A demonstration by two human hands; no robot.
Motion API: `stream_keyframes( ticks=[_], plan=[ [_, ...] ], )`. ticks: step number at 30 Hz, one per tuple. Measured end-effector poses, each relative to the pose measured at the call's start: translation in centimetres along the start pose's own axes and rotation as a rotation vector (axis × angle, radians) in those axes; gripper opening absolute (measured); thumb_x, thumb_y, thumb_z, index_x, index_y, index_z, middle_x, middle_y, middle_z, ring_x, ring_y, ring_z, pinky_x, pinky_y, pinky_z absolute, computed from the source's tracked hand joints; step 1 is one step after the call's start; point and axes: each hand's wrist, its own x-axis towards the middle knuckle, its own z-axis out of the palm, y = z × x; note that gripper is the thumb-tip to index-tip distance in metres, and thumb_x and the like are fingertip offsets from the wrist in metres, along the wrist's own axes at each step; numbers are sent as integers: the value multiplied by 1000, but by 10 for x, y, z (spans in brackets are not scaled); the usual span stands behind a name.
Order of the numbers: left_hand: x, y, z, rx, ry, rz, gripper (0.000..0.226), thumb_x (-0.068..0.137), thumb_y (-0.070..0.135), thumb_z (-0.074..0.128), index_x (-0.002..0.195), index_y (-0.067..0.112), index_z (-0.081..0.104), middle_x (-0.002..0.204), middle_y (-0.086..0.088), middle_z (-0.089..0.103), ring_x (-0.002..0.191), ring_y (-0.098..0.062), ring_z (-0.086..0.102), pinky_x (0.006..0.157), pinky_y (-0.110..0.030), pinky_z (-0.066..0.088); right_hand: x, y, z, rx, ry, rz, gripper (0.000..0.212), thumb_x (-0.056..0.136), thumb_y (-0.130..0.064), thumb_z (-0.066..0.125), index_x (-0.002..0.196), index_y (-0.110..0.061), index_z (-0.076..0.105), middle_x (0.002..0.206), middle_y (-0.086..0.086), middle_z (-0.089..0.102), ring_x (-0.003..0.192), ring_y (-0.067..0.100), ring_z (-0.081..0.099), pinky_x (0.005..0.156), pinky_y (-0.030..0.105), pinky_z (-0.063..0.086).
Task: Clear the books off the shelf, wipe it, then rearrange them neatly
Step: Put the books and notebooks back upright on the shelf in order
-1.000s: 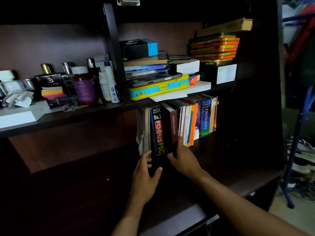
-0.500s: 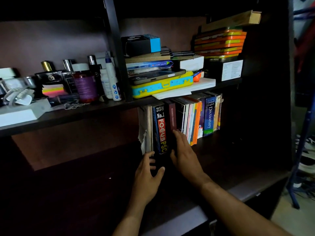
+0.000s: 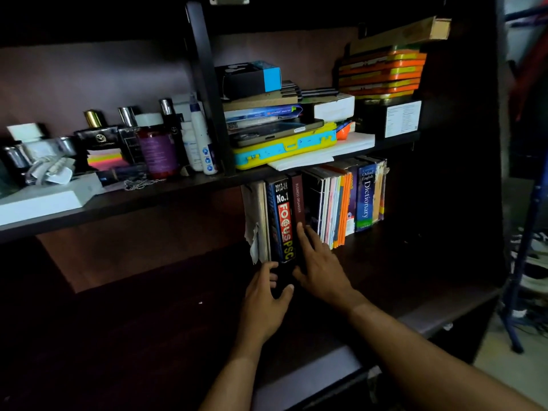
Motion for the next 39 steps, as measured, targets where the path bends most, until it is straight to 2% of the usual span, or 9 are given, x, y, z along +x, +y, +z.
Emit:
stream_keyframes(
  ticks=[3,7,15,20,26,29,32,37,39],
  plan=[
    [-6,11,-6,30,-3,33,44,88,27,75,128,27,58,117,6,64,101,-10,63,93,-39,55,-32,-10,-19,195,-29,50,94,92,-28,65,163,-28,3,164,6,15,148,28,28,116,42,39],
    [-23,39,1,66,-45,79,37,88,18,76,122,21,63,113,1,67,98,-15,67,91,-35,55,-107,-13,-71,256,-69,101,75,89,-27,67,155,-17,33,147,7,39,137,24,44,116,29,35],
    [-107,219,124,-95,-553,379,28,96,13,63,122,23,64,103,6,68,86,-3,66,85,-24,53,-267,36,-243,-95,-141,301,29,88,-33,66,110,-15,67,106,9,68,101,28,62,88,42,48],
    [-158,287,176,-168,-727,292,31,101,21,58,132,20,60,113,1,66,106,-19,64,91,-25,46,-337,81,-344,-251,-88,538,40,93,-40,65,125,-16,63,125,7,66,116,27,59,96,40,46],
    [-186,311,217,-94,-914,187,31,103,42,52,129,26,59,129,7,64,116,-13,58,99,-35,46,-391,143,-383,-408,-216,1030,53,100,-49,51,140,-14,45,143,13,55,129,32,52,107,42,41],
    [-182,322,224,-103,-879,81,26,103,44,52,119,26,60,110,14,60,102,-10,55,81,-31,41,-393,151,-371,-505,-346,1194,54,103,-53,35,147,-22,35,149,10,51,138,34,44,119,67,8],
    [-178,329,235,-103,-881,13,24,99,47,58,101,23,63,101,8,63,86,-7,56,65,-27,40,-389,154,-368,-501,-380,1212,62,104,-50,29,158,-20,20,151,10,49,139,35,44,118,69,-8],
    [-177,333,249,-161,-895,-133,38,90,53,68,109,20,74,105,4,73,91,-14,67,67,-28,47,-388,158,-371,-394,-354,1160,71,104,-51,31,159,-10,11,155,17,43,138,36,45,121,56,15],
    [-177,335,250,-211,-886,-204,38,89,51,71,110,21,73,105,4,74,91,-14,69,66,-28,49,-385,154,-369,-385,-346,1130,74,104,-55,33,159,-9,14,154,16,45,140,34,44,122,55,9]
  ],
)
